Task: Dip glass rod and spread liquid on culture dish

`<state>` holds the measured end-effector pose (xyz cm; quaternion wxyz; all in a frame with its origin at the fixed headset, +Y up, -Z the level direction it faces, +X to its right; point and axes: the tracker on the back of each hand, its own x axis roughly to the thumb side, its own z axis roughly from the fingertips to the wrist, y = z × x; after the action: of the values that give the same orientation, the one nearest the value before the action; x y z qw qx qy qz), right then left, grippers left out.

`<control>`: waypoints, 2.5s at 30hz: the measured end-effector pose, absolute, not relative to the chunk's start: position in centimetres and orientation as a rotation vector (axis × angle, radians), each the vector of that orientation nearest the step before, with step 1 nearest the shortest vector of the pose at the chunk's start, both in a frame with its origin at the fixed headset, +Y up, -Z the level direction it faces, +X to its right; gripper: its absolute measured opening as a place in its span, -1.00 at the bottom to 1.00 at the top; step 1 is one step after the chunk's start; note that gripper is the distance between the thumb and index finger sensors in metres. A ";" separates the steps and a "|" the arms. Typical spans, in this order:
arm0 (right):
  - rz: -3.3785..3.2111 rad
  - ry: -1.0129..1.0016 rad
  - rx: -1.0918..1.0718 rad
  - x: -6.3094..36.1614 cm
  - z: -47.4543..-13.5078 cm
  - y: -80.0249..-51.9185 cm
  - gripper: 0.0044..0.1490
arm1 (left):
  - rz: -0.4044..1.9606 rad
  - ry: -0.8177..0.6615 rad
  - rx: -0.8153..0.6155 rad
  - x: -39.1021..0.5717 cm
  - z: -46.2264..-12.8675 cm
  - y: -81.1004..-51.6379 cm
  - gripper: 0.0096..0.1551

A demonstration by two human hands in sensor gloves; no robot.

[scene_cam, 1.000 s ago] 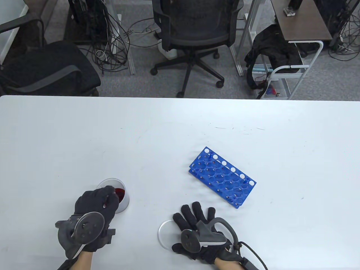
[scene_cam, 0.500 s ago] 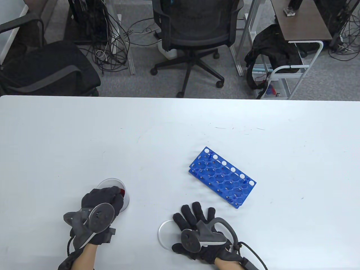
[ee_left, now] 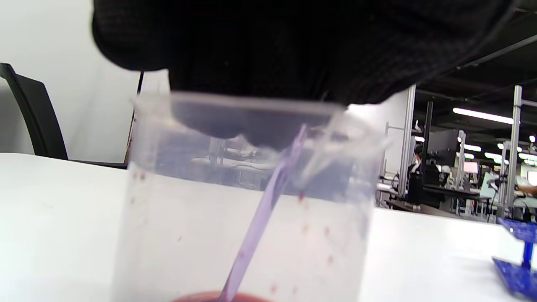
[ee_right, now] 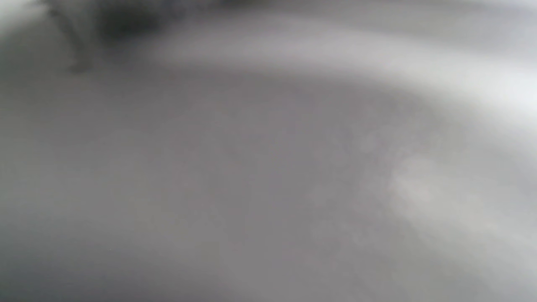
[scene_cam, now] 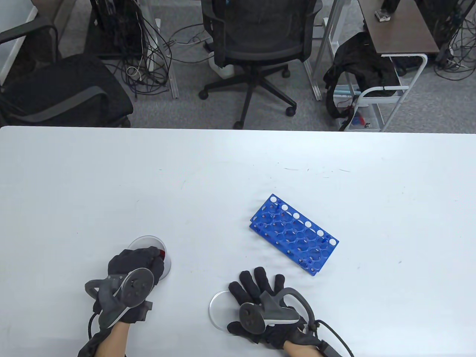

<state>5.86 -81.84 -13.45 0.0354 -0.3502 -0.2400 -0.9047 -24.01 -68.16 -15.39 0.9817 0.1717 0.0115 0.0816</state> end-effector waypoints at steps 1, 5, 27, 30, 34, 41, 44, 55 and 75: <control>-2.780 -0.738 -1.076 5.9 -13.4 -81.8 0.25 | 0.178 0.026 0.362 -24.1 -15.2 -67.9 -0.61; -2.780 -0.738 -1.076 5.9 -13.4 -81.8 0.25 | 0.245 0.024 0.465 -24.6 -13.7 -65.9 -0.62; -2.780 -0.740 -1.076 5.9 -13.4 -81.9 0.25 | 0.505 -0.341 0.454 -18.6 -9.1 -64.1 -0.62; -2.780 -0.739 -1.075 5.9 -13.5 -81.8 0.25 | 0.532 -0.398 0.366 -17.4 -9.3 -65.2 -0.61; -2.781 -0.738 -1.074 5.9 -13.4 -81.8 0.25 | 0.536 -0.458 0.268 -15.9 -9.4 -66.4 -0.61; -2.781 -0.738 -1.074 5.9 -13.4 -81.8 0.25 | 0.479 -0.505 0.196 -14.1 -9.5 -68.2 -0.61; -2.781 -0.738 -1.074 5.9 -13.4 -81.8 0.25 | 0.449 -0.504 0.188 -13.8 -9.6 -68.6 -0.61; -2.785 -0.739 -1.074 5.8 -13.4 -81.8 0.25 | 0.412 -0.487 0.132 -13.5 -10.1 -69.3 -0.62; -2.786 -0.741 -1.074 5.9 -13.4 -81.9 0.25 | 0.456 -0.498 0.158 -12.6 -9.9 -70.0 -0.62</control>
<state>5.86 -81.86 -13.42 0.0328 -0.3489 -0.2406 -0.9051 -12.61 -69.97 -9.90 0.9405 0.0776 -0.2442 0.2234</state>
